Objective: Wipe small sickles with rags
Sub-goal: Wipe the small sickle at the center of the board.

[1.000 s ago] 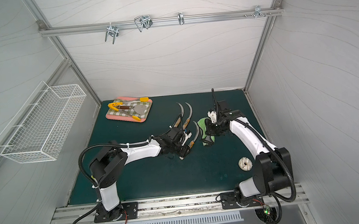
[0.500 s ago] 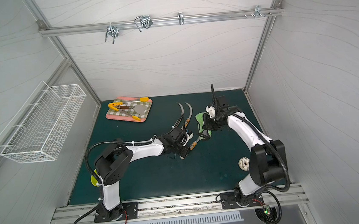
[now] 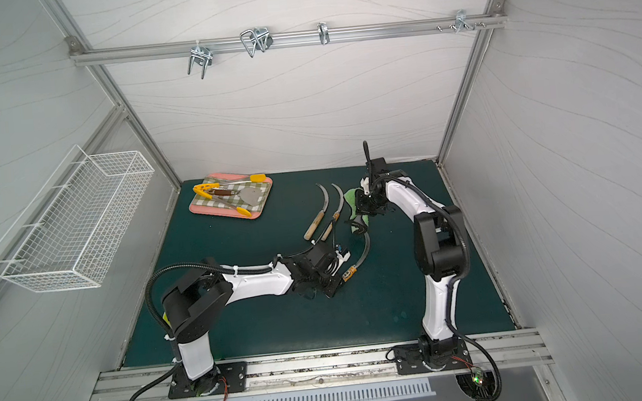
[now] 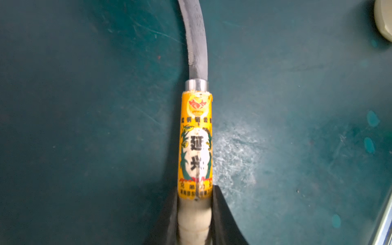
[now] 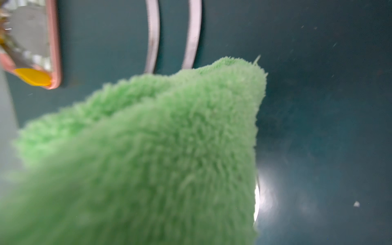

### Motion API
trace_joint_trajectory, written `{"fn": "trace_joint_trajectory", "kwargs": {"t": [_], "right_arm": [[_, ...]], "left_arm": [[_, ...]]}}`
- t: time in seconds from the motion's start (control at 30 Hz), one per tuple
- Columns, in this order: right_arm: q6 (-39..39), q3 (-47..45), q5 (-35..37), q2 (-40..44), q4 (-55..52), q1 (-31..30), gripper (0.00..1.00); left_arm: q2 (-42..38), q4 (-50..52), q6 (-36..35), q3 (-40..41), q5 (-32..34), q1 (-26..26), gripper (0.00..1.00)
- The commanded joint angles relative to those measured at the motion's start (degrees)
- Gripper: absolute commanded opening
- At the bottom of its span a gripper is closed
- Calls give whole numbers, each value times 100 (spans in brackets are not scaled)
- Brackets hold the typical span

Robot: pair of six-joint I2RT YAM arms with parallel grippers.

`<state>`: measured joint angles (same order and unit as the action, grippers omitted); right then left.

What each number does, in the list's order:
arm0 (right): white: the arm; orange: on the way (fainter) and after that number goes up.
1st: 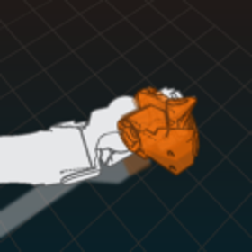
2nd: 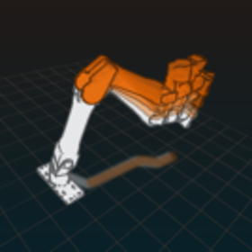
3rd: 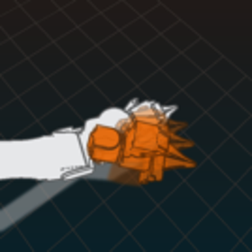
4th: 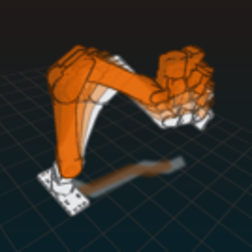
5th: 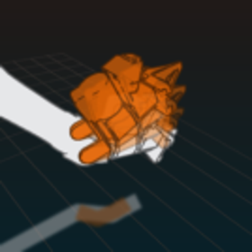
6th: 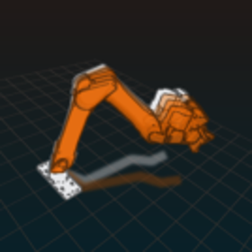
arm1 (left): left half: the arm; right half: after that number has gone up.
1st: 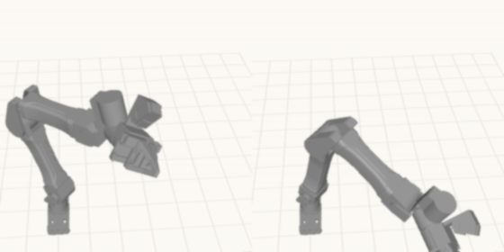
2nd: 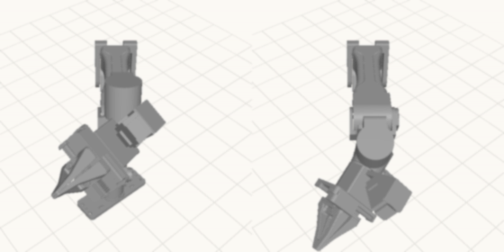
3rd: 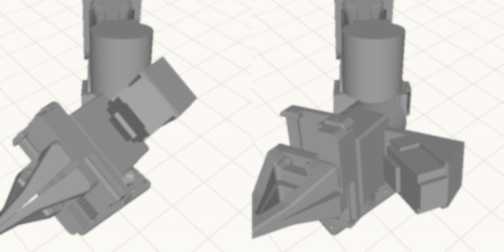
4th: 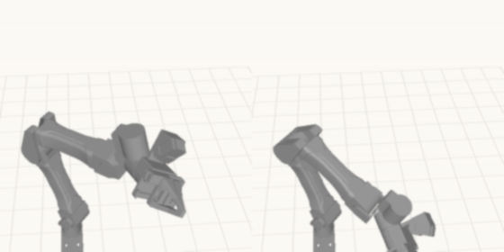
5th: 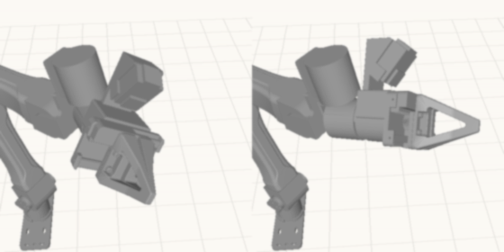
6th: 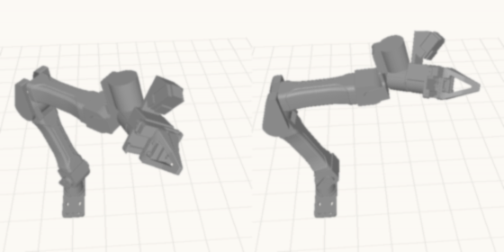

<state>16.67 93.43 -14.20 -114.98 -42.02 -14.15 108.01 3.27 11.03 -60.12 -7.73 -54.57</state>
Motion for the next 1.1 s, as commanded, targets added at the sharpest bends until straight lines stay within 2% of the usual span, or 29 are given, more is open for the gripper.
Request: {"fn": "trace_joint_trajectory", "kwargs": {"t": [0.0, 0.27, 0.53, 0.7, 1.07], "right_arm": [[-190, 382, 519, -323, -563, 43, 13], [-223, 159, 655, -310, -527, 237, 12], [-308, 65, 1079, -866, -859, 229, 12], [-521, -258, 1522, -781, -1113, -11, 12], [-422, -1447, 1594, -271, -997, -785, 12]], "left_arm": [[97, 115, 75, 121, 67, -20, 0], [273, 51, 157, 54, 12, -19, 0], [307, 78, 246, -3, 94, -19, 0], [312, 37, 312, -34, 145, -25, 0], [347, -129, 427, -70, 214, -19, 0]]}}
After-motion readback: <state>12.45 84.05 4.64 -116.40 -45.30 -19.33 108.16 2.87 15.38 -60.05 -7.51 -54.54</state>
